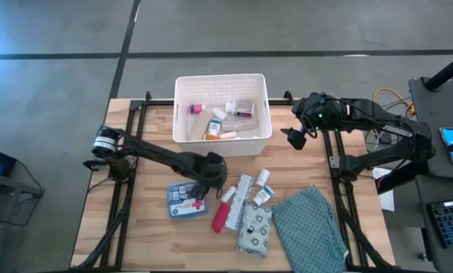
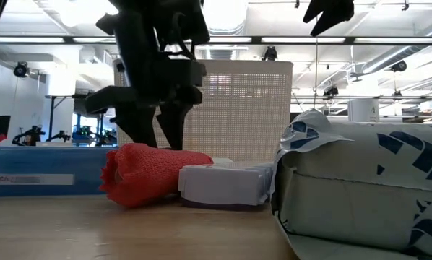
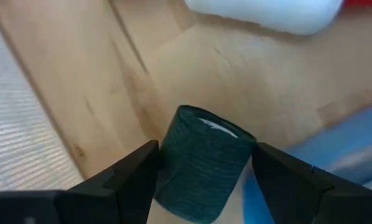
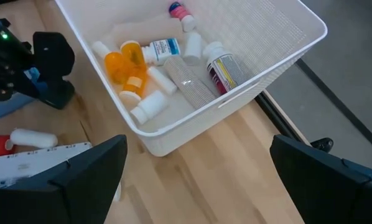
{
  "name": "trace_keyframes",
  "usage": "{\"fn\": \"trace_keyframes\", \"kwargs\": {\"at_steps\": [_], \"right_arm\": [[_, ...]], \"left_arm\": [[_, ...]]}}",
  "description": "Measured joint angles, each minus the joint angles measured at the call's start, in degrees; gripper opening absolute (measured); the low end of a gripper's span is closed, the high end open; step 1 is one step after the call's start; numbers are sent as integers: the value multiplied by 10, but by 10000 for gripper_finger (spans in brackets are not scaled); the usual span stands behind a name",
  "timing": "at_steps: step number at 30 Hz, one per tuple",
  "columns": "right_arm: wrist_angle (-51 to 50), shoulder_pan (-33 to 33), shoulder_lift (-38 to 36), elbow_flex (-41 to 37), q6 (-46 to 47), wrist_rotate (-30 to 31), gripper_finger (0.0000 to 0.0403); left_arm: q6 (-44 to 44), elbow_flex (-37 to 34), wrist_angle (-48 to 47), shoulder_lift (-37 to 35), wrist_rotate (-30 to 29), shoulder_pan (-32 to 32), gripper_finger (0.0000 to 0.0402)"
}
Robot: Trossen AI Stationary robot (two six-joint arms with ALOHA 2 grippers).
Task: Pick & place medical supplies in basket/bin
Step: Put the dark green bandage into the white bin
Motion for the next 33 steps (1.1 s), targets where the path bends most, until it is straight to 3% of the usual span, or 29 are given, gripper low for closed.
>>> {"fn": "trace_keyframes", "kwargs": {"at_steps": [9,20,25,33], "right_arm": [[0,0,0,0,2,0,384],[4,0,0,0,6,0,384],[5,0,0,0,6,0,384],[5,0,0,0,-3,0,384]], "left_arm": [[34,1,1,13,4,3,230],[22,26,-27,10,8,9,149],[-10,128,-106,-1,6,10,147],[-49,368,-240,-1,5,11,146]]}}
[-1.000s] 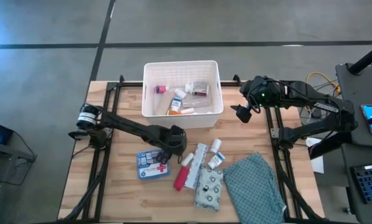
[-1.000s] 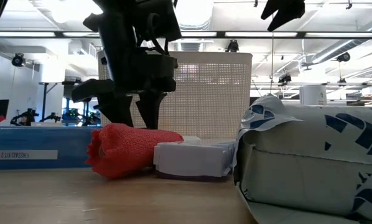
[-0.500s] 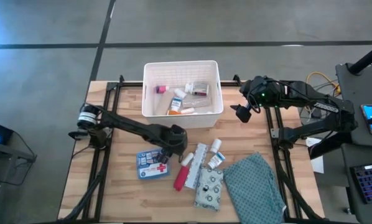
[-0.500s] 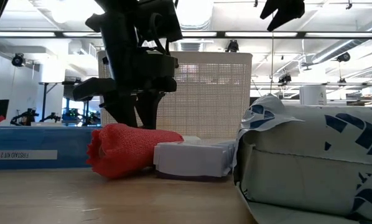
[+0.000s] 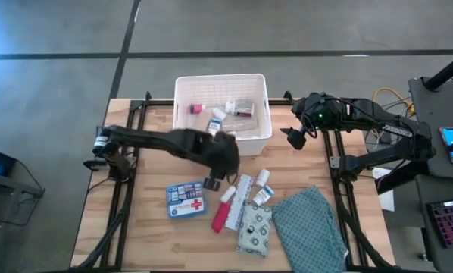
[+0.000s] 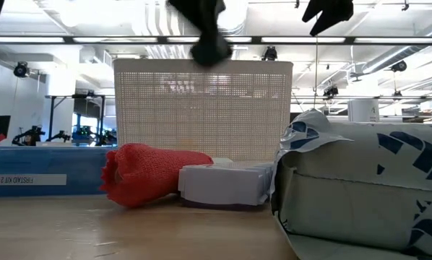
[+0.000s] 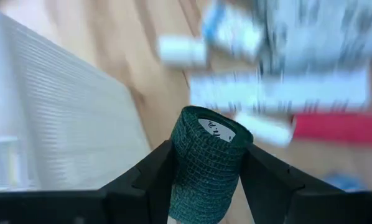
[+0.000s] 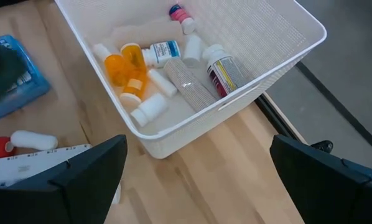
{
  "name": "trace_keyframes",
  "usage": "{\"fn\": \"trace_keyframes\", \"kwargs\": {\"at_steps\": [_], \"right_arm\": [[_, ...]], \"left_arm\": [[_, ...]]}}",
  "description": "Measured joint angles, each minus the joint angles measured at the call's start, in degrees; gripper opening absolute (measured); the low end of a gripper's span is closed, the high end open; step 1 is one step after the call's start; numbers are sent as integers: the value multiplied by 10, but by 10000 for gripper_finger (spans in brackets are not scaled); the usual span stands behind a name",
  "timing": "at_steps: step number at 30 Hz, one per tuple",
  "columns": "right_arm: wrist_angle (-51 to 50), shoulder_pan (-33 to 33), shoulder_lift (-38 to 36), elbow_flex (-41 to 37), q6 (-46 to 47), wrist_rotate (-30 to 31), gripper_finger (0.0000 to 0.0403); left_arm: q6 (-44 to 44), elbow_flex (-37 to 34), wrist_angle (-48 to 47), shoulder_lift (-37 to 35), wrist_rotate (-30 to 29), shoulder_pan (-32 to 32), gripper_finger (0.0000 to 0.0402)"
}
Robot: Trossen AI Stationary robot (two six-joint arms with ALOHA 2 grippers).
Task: Pick & place medical supplies in basket/bin
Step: Put the dark green bandage into the white bin, then put the white bottle into the white bin
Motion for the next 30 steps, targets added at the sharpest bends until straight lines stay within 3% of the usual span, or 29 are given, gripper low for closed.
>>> {"fn": "trace_keyframes", "kwargs": {"at_steps": [3,5,10,12,19,25,30], "right_arm": [[0,1,0,0,-5,0,384],[0,1,0,0,-11,0,384],[-1,1,0,0,-8,0,384],[-2,1,0,0,-1,-1,384],[-51,14,0,-1,14,-49,384],[-106,80,0,-39,-4,-52,384],[-81,118,10,-95,-46,-52,384]], "left_arm": [[-34,96,0,0,-3,6,146],[-41,152,1,0,-38,15,146],[-15,198,8,-3,-273,72,147],[-11,190,6,-1,-312,113,153],[-87,126,9,1,-291,234,221],[-93,131,9,-3,-289,218,281],[-83,130,-16,-21,-290,196,294]]}}
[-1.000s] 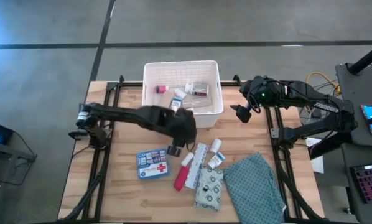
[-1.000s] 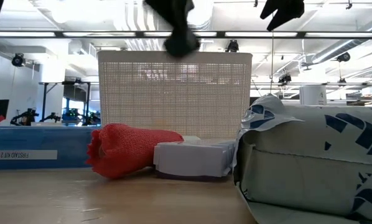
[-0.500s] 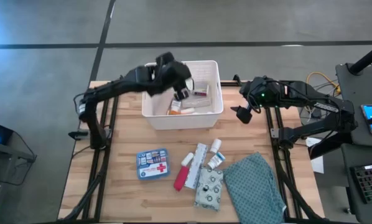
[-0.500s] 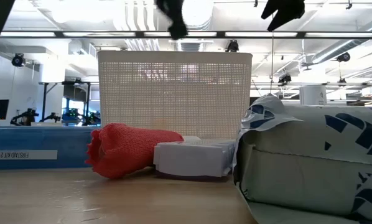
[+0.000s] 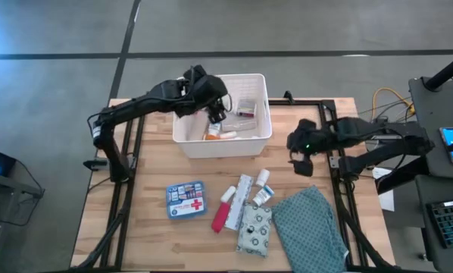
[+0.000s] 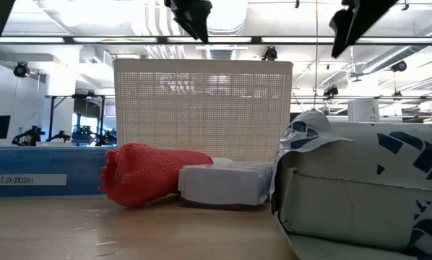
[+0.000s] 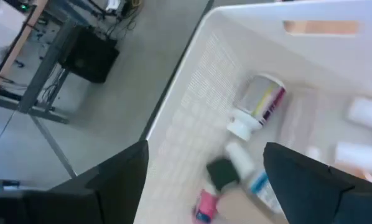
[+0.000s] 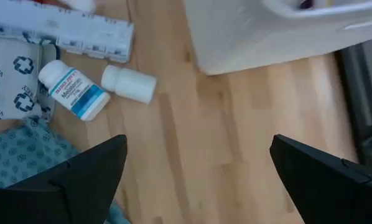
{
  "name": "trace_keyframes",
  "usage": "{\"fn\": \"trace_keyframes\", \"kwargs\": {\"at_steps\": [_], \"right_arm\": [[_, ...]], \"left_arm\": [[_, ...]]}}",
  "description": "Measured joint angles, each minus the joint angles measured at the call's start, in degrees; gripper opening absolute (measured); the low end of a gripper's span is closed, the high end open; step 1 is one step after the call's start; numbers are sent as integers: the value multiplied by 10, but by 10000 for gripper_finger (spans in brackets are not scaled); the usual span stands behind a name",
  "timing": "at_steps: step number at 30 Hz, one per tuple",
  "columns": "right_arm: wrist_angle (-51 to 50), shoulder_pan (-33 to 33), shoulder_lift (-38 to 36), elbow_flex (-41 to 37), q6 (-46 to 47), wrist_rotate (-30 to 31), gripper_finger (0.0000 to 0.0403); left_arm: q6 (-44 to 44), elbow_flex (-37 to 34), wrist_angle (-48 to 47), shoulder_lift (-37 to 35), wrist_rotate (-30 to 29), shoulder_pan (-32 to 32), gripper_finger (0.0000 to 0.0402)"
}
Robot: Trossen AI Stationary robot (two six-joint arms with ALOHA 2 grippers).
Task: Pick & place medical supplies in basket/bin
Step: Put the white bottle into the white bin
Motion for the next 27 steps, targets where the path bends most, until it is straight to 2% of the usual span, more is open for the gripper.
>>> {"fn": "trace_keyframes", "kwargs": {"at_steps": [4,11,17,21,27], "right_arm": [[49,11,17,-46,6,-2,384],[147,26,67,-127,-267,-47,384],[203,27,143,-147,-395,-56,384],[227,27,207,-149,-431,-60,384],[263,26,288,-136,-414,-60,384]], "left_arm": [[-48,0,-58,-34,2,-52,294],[-177,-18,-106,-94,3,-157,294],[-295,-65,-107,-135,3,-219,294],[-357,-112,-107,-160,3,-240,294],[-452,-188,-108,-192,3,-255,295]]}}
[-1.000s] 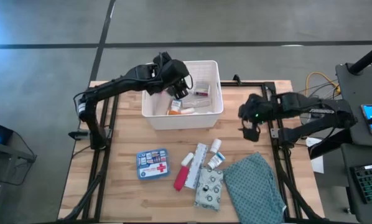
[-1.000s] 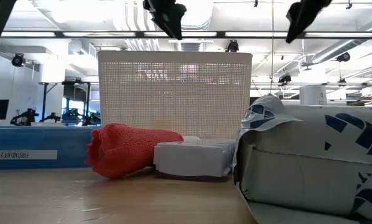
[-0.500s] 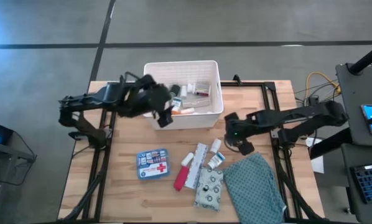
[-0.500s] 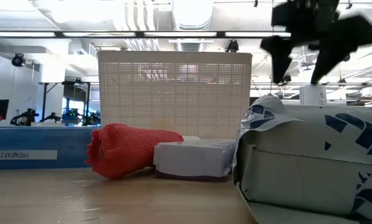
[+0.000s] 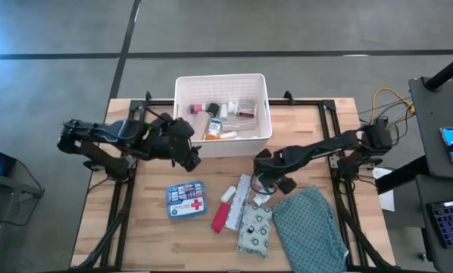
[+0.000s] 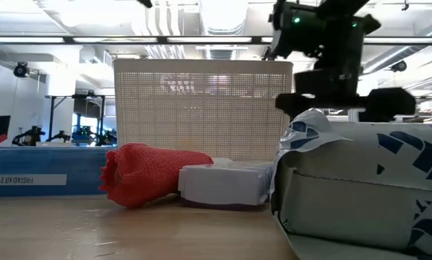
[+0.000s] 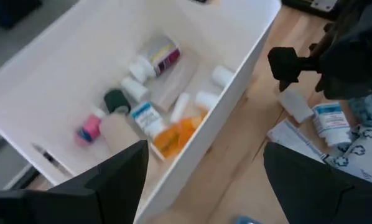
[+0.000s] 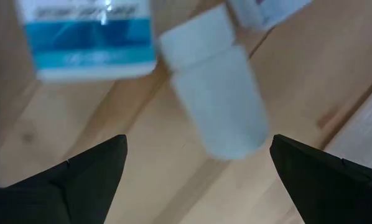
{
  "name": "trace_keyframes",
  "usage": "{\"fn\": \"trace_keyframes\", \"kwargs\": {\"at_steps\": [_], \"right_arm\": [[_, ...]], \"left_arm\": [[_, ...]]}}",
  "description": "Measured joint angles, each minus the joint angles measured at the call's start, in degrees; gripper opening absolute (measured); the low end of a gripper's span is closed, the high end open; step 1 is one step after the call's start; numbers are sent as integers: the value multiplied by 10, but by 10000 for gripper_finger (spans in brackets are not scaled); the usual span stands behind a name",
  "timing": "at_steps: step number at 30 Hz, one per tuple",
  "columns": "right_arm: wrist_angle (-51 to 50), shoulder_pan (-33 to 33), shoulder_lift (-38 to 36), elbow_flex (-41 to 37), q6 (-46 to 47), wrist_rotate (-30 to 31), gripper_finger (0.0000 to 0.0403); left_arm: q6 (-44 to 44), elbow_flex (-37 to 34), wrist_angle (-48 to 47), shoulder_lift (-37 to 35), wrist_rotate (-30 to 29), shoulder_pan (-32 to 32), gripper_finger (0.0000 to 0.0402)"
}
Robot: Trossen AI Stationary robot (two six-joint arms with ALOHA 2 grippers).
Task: Pick & place medical supplies in basket/bin
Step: Put the white bottle into the white bin
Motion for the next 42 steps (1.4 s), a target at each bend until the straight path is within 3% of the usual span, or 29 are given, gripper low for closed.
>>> {"fn": "trace_keyframes", "kwargs": {"at_steps": [10,19,27,36,42], "right_arm": [[72,0,41,14,-18,-11,372],[78,0,42,13,-13,-17,228],[53,0,33,17,153,-11,136],[-21,0,-114,73,247,-11,132],[28,-4,-222,169,295,28,141]], "left_arm": [[-64,-53,1,-13,2,-18,295],[-64,-49,13,-13,2,-25,295],[-64,-49,13,-13,1,-25,295],[-57,-49,17,-13,1,-25,295],[-57,-49,23,-13,1,-25,295]]}}
